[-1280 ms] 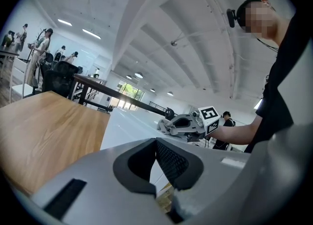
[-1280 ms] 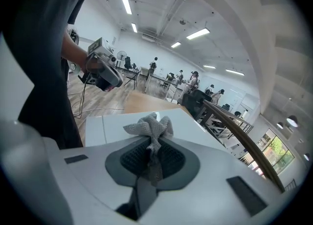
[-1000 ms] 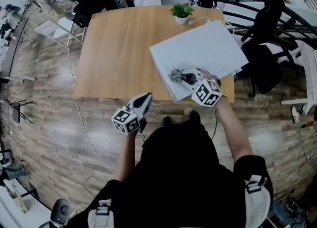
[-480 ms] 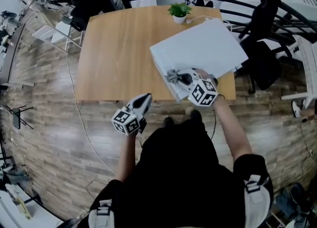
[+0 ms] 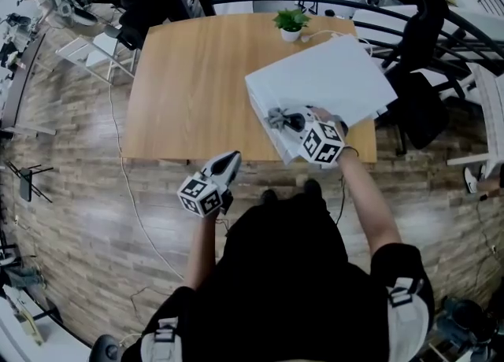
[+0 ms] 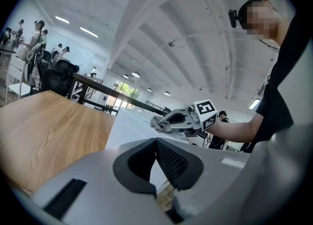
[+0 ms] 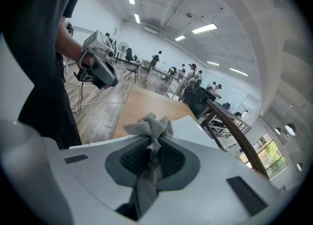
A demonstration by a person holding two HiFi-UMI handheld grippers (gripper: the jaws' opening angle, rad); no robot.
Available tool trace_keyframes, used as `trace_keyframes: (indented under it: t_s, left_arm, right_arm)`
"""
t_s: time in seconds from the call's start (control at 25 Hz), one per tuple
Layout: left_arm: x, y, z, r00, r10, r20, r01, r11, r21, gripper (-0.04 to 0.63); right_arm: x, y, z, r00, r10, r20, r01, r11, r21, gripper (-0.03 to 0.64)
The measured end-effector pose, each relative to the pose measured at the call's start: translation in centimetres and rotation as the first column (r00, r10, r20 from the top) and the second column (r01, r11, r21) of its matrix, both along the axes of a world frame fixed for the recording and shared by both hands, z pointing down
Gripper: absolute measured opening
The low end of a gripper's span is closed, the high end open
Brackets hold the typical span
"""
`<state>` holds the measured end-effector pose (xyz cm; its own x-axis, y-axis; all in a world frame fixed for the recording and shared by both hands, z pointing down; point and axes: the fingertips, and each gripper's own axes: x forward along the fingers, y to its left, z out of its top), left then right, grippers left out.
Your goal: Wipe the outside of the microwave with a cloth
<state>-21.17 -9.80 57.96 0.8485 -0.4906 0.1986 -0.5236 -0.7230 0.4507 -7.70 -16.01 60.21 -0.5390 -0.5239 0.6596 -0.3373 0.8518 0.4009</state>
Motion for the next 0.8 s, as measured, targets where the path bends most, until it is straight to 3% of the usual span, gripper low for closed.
trace_keyframes:
  t_s: [0.8]
  left_arm:
    - [-2.1, 0.2, 0.2, 0.999, -0.037, 0.000, 0.037, 0.999, -0.006, 0.003]
  right_arm:
    - [-1.1, -5.7, 0.2, 0.999, 0.031, -0.041, -0.030, 0.999, 0.018, 0.034]
